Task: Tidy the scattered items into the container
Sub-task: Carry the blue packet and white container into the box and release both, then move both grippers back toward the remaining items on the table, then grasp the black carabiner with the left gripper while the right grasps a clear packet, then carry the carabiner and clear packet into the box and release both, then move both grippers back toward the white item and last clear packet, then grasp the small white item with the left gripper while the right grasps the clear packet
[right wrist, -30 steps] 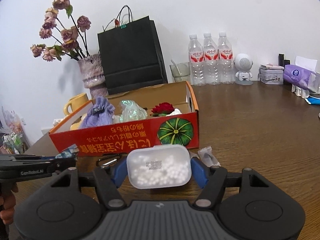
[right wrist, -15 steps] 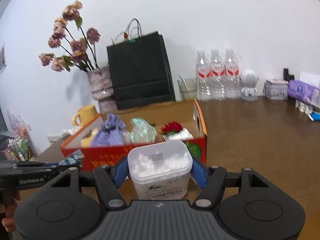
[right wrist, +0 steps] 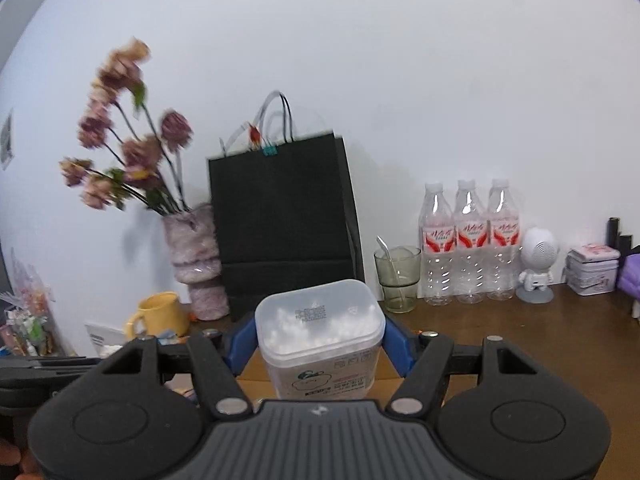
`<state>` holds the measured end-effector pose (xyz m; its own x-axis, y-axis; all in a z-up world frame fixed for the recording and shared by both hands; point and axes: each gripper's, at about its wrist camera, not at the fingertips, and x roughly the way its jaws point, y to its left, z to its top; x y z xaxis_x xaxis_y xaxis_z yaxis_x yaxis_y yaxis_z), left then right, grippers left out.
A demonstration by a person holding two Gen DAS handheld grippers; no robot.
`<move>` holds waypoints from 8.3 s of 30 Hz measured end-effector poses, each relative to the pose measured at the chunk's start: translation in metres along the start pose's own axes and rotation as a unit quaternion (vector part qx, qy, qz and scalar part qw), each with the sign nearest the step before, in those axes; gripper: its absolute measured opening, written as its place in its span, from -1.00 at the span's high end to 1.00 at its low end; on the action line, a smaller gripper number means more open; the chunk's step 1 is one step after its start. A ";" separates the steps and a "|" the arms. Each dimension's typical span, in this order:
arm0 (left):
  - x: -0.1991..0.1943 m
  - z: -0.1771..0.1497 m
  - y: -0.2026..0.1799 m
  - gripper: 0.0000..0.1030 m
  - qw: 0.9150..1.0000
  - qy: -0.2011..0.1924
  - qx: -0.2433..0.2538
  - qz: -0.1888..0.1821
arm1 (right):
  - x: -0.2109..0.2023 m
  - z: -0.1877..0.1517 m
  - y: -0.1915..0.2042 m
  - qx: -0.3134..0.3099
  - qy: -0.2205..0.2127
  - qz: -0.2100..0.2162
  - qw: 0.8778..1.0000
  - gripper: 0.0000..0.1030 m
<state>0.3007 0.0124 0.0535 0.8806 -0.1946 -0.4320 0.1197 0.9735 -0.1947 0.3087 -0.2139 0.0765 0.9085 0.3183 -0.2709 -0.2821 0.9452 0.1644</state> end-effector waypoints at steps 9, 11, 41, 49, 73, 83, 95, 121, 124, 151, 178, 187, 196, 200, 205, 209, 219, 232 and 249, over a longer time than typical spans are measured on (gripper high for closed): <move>0.065 -0.003 0.012 -0.91 0.996 0.058 0.008 0.060 | 0.080 -0.026 -0.012 0.001 0.089 0.007 0.996 -0.87; 0.062 -0.007 0.014 -1.00 0.996 0.051 0.003 0.074 | 0.083 -0.029 -0.012 -0.008 0.114 0.011 0.993 -1.00; -0.027 -0.039 -0.021 -1.00 0.996 0.054 0.012 0.070 | -0.031 -0.040 -0.002 -0.017 0.119 0.002 0.993 -1.00; -0.042 -0.053 -0.033 -1.00 0.996 0.057 0.021 0.063 | -0.062 -0.053 -0.018 -0.024 0.116 -0.014 0.993 -1.00; -0.019 -0.117 -0.051 -0.93 0.989 0.117 0.078 0.039 | -0.062 -0.119 -0.071 -0.048 0.195 -0.061 0.978 -0.94; 0.000 -0.123 -0.062 0.11 0.987 0.118 0.109 0.028 | -0.051 -0.124 -0.069 -0.056 0.200 -0.047 0.977 0.11; -0.012 -0.130 -0.066 0.41 0.987 0.107 0.119 0.015 | -0.064 -0.124 -0.068 -0.043 0.177 -0.025 0.983 0.81; -0.062 -0.123 -0.064 0.46 0.991 0.059 0.118 -0.011 | -0.099 -0.114 -0.057 -0.005 0.123 -0.030 0.992 0.87; -0.071 -0.117 -0.065 0.46 0.992 0.045 0.118 -0.015 | -0.105 -0.108 -0.053 -0.006 0.115 -0.027 0.993 0.87; -0.006 -0.039 -0.012 0.45 0.998 -0.003 0.062 0.012 | 0.007 -0.048 0.001 -0.041 0.106 0.032 0.993 0.86; 0.006 -0.054 0.001 -1.00 0.999 0.012 0.024 0.046 | 0.013 -0.067 0.002 -0.042 0.138 0.010 0.990 -1.00; 0.005 -0.054 0.000 -1.00 0.999 0.011 0.024 0.045 | 0.012 -0.067 0.001 -0.042 0.136 0.009 0.990 -1.00; -0.014 -0.060 -0.007 -1.00 0.999 0.008 0.012 0.040 | -0.009 -0.067 0.003 -0.028 0.121 0.007 0.992 -1.00; -0.031 -0.063 -0.010 -1.00 0.999 0.007 0.008 0.040 | -0.027 -0.068 0.003 -0.018 0.115 0.003 0.993 -1.00; -0.066 -0.068 -0.017 -1.00 0.999 0.001 0.010 0.042 | -0.061 -0.073 0.008 -0.011 0.114 -0.009 0.993 -1.00; -0.092 -0.074 -0.021 -1.00 0.999 0.000 0.018 0.034 | -0.093 -0.078 0.011 -0.010 0.110 -0.015 0.994 -1.00; -0.096 -0.093 -0.017 -1.00 0.999 0.030 0.015 0.026 | -0.117 -0.097 -0.005 -0.020 0.128 -0.040 0.991 -1.00; -0.058 -0.114 -0.032 -1.00 0.996 0.081 0.027 0.002 | -0.077 -0.116 -0.026 -0.031 0.172 -0.049 0.983 -0.86; 0.016 -0.123 -0.127 -0.75 0.993 0.111 0.049 0.004 | -0.068 -0.117 -0.102 -0.050 0.193 -0.068 0.978 -0.84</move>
<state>0.2432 -0.1286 -0.0366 0.7601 -0.1975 -0.6191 0.1668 0.9801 -0.1080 0.2398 -0.3229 -0.0327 0.7603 0.1756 -0.6254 -0.2135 0.9768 0.0149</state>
